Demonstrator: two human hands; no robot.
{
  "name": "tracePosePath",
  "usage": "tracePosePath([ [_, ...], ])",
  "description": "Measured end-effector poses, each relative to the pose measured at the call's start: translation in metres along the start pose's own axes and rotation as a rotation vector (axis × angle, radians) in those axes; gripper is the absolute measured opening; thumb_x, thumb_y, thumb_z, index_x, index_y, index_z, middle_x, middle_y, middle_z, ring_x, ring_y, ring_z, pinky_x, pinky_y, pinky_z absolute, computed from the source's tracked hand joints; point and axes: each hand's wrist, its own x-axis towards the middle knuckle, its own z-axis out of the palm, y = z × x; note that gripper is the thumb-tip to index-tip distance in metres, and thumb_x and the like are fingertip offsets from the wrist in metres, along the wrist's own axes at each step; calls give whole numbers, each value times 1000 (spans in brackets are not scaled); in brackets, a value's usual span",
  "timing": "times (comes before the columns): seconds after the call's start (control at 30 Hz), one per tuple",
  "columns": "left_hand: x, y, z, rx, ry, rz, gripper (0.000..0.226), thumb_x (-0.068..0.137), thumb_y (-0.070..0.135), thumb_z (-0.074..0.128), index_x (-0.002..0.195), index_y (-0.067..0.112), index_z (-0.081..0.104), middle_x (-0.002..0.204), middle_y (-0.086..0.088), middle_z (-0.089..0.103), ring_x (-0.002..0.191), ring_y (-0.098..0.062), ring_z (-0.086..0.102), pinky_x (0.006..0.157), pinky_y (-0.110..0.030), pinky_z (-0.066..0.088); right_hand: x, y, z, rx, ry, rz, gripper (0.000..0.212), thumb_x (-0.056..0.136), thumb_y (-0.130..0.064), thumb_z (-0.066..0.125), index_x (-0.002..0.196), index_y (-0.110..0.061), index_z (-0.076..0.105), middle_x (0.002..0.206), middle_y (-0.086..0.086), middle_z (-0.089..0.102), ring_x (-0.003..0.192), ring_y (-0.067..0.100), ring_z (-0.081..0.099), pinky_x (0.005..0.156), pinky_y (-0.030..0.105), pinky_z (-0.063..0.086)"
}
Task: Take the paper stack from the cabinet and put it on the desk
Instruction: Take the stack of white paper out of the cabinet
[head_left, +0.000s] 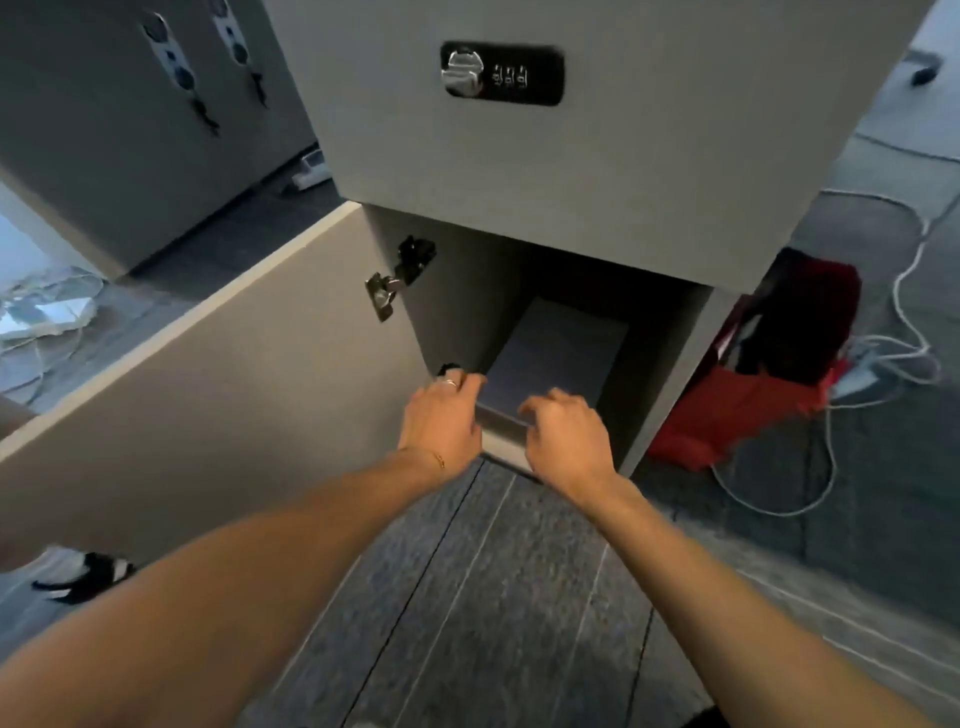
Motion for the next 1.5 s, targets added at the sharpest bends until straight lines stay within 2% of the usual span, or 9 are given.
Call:
tracePosePath([
  [0.23,66,-10,82,140,-185,93,63,89,31,47,150,21,38,133,-16,59,118,-34,58,99,-41,45,50,43,44,50,-159,206,42,95,-14,57,136,-18,63,134,13,64,120,35,66,96,42,56],
  [0.43,104,-30,142,-88,-362,-93,71,94,35,45,158,33,15,162,-17,26,141,-37,42,110,-43,42,111,75,90,46,-231,286,48,97,-22,56,145,-23,54,149,14,50,132,39,54,109,45,50],
  [0.57,107,-36,159,-247,-487,-198,72,91,38,44,157,36,16,155,-19,40,135,-39,49,110,-43,42,112,91,119,22,-365,331,63,98,-21,49,160,-33,38,169,10,25,153,38,33,124,43,36],
  [0.77,100,-38,160,-386,-378,-287,64,91,33,43,153,35,30,145,-21,50,129,-40,52,110,-43,42,93,99,117,-38,-400,304,68,99,-19,49,161,-43,33,177,-1,8,162,29,17,129,38,26],
  [0.87,97,-39,162,-416,-346,-328,58,89,32,45,146,23,45,130,-22,61,123,-41,56,105,-40,46,75,94,112,-91,-427,275,70,98,-13,49,160,-42,36,176,0,14,158,27,30,126,37,33],
  [1.0,86,-32,163,-463,-280,-370,57,86,28,48,143,18,52,125,-23,63,123,-41,54,107,-41,45,56,80,107,-181,-486,223,54,96,-8,51,147,-24,55,151,13,49,127,34,64,107,40,53],
  [1.13,82,-26,158,-552,-282,-590,52,83,31,50,131,11,58,135,-20,56,124,-42,56,105,-45,47,46,76,105,-258,-523,183,45,94,-13,51,137,-20,63,141,13,53,125,36,63,103,39,52],
  [1.37,68,-22,165,-725,-325,-814,66,92,11,48,154,9,25,155,-20,33,136,-39,46,103,-38,41,22,77,119,-153,-519,196,63,93,-13,52,156,-23,49,173,14,22,152,38,40,122,44,40],
  [1.5,60,-41,171,-898,-320,-776,56,87,6,57,141,7,43,139,-17,55,124,-35,57,105,-38,46,7,90,133,69,-230,349,42,89,-7,53,123,-15,76,132,14,72,118,34,70,103,41,57],
])
